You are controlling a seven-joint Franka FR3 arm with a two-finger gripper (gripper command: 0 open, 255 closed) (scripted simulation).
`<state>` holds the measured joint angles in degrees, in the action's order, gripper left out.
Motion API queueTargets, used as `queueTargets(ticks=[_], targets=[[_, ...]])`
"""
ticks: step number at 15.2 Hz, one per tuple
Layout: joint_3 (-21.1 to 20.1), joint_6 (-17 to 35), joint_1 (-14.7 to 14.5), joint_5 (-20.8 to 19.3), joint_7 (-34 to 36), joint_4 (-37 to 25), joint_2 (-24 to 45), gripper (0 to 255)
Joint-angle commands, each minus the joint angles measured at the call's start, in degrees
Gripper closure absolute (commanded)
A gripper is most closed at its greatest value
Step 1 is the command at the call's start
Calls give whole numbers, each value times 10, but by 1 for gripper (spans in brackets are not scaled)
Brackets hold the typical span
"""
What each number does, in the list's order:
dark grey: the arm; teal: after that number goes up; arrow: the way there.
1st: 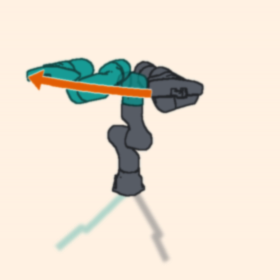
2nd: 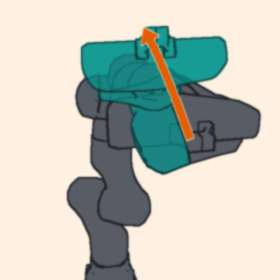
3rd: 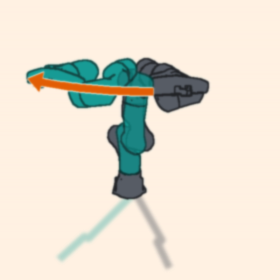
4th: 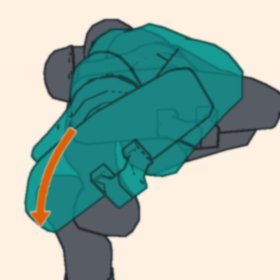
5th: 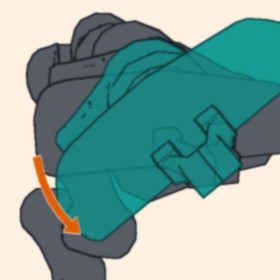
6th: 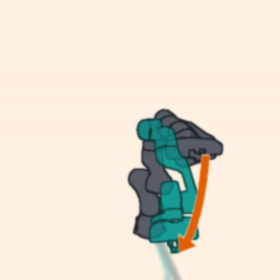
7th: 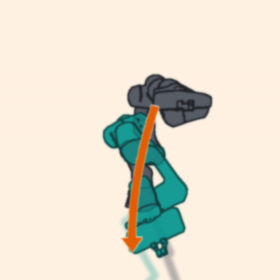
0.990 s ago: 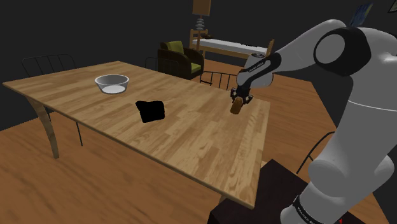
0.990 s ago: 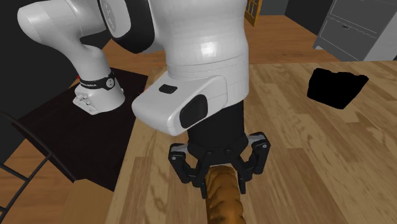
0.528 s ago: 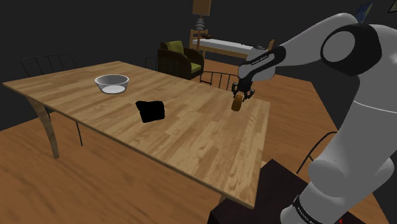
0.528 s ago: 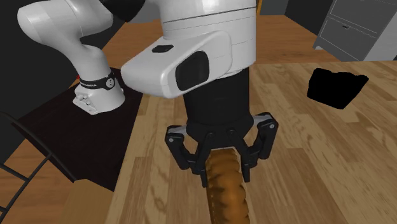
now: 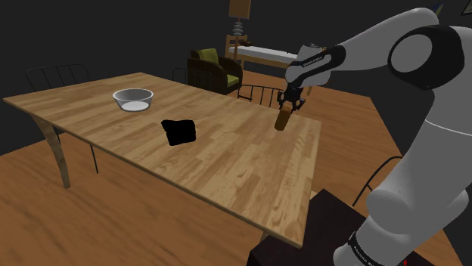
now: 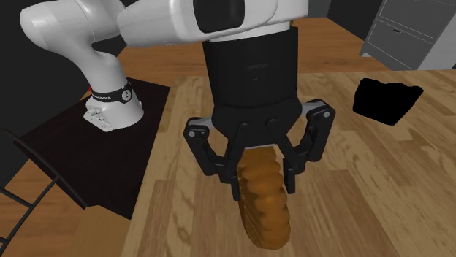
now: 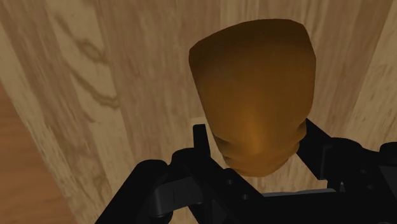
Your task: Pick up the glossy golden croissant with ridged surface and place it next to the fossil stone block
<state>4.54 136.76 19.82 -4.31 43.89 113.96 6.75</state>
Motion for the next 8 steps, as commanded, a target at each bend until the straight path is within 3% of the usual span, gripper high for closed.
queueTargets(ticks=[1, 8], targets=[[0, -14, -1, 0, 0, -7, -8, 255], [-1, -65, -1, 1, -3, -41, -24, 255]])
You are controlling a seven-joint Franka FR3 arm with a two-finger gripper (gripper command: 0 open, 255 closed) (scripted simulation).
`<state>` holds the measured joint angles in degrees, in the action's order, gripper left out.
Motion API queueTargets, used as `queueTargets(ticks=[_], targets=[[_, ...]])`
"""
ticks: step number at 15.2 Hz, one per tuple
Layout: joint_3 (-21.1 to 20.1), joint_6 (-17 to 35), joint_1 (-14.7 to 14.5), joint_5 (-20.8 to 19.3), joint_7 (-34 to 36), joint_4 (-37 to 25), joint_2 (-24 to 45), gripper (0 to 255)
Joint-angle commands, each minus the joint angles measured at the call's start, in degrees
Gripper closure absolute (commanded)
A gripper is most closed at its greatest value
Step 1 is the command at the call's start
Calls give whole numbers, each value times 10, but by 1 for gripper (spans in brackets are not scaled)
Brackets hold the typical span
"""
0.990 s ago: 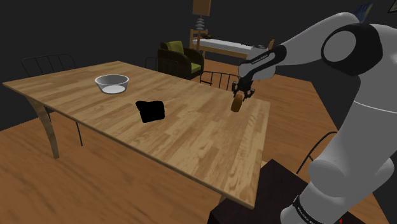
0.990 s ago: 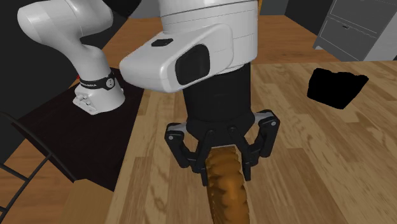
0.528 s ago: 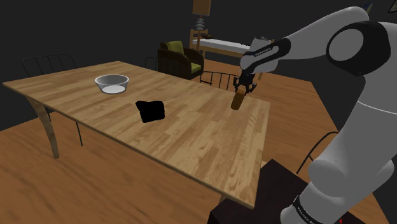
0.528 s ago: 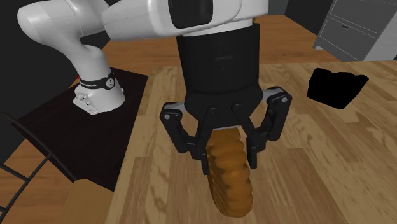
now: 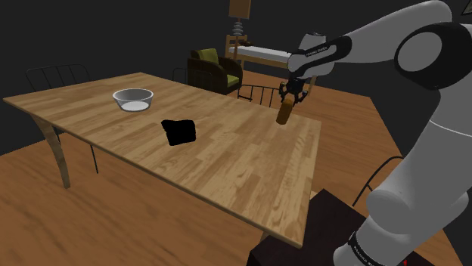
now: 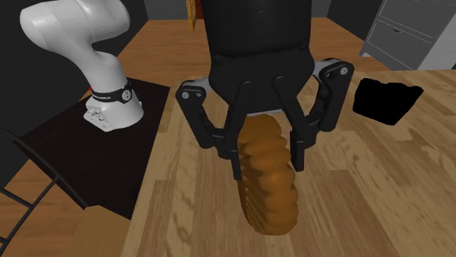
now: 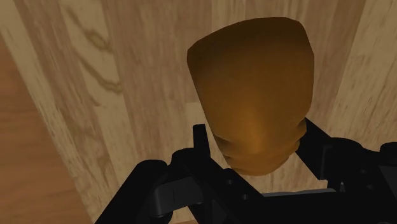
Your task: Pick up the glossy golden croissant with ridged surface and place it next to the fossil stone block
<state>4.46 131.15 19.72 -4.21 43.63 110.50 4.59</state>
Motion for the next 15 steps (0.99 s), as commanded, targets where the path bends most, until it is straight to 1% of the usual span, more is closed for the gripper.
queueTargets(ticks=[1, 6, 11, 15], targets=[[0, -16, 0, 1, -1, -12, -4, 255], [0, -48, 0, 1, -3, -37, -11, 255], [-30, -56, -36, -22, 72, -40, -11, 255], [-52, -67, -65, -40, 131, -54, -1, 255]])
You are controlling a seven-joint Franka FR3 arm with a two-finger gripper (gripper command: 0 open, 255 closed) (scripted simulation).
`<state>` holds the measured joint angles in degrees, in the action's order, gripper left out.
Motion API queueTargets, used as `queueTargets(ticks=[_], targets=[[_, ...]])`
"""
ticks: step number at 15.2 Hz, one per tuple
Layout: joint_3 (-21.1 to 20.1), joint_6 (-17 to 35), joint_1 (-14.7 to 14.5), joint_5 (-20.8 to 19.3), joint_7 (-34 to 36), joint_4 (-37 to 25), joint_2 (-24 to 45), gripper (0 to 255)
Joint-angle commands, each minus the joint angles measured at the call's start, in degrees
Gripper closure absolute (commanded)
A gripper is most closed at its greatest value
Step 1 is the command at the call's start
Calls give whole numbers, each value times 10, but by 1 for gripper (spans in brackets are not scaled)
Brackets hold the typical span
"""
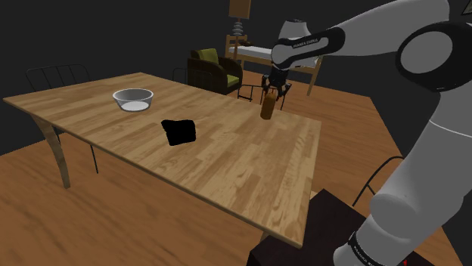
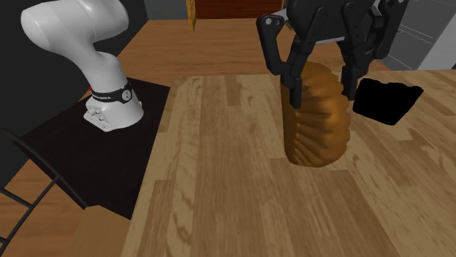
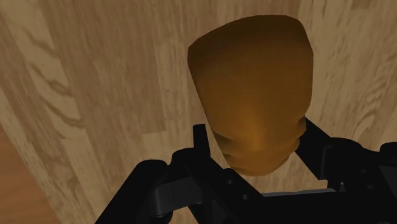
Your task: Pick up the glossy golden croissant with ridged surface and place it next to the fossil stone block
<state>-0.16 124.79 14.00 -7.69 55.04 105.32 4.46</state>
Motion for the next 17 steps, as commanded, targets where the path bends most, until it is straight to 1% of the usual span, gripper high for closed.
queueTargets(ticks=[1, 9, 13, 17], targets=[[-11, -7, -15, -9, 31, -8, 4, 255], [-52, -43, -76, -44, 140, -77, 53, 255], [-68, -69, -108, -61, 190, -131, 91, 255], [-81, -101, -143, -79, 235, -199, 138, 255]])
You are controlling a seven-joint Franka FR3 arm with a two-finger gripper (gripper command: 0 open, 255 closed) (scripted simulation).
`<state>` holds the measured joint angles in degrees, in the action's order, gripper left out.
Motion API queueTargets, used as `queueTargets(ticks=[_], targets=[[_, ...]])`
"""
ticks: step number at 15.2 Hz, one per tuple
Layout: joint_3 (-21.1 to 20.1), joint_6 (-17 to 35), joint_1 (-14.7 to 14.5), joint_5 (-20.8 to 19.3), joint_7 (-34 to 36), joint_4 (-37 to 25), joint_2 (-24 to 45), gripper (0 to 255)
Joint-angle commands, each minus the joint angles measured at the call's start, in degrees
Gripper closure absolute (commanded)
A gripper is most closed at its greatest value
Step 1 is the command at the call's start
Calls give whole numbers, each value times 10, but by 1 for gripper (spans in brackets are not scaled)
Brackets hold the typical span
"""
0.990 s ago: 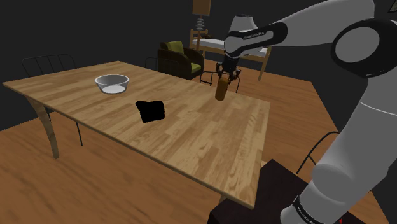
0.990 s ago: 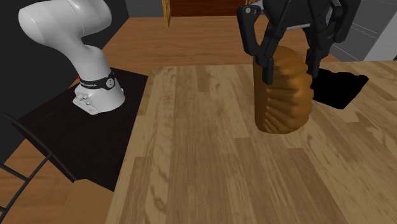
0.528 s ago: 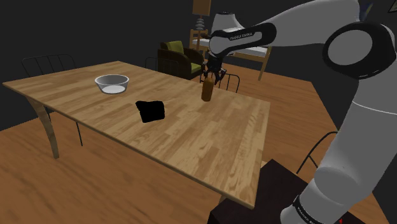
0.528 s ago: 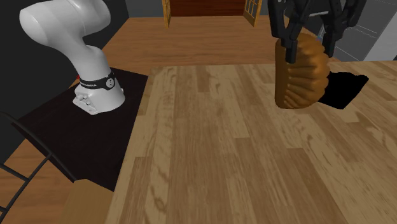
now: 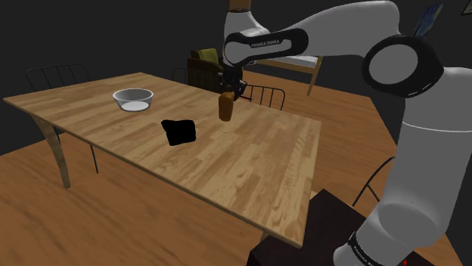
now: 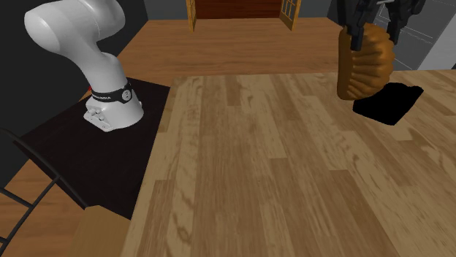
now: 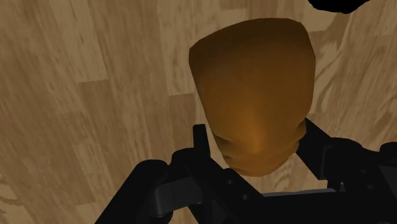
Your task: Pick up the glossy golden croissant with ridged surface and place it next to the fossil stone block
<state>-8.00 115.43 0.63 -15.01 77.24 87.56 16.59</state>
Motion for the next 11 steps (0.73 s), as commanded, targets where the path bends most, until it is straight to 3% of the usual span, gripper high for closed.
queueTargets(ticks=[1, 2, 11], targets=[[-6, -17, -19, -10, 23, -42, 30, 255], [-8, -25, -27, -13, 31, -60, 42, 255], [-5, 39, -25, -21, 47, 0, 48, 255]])
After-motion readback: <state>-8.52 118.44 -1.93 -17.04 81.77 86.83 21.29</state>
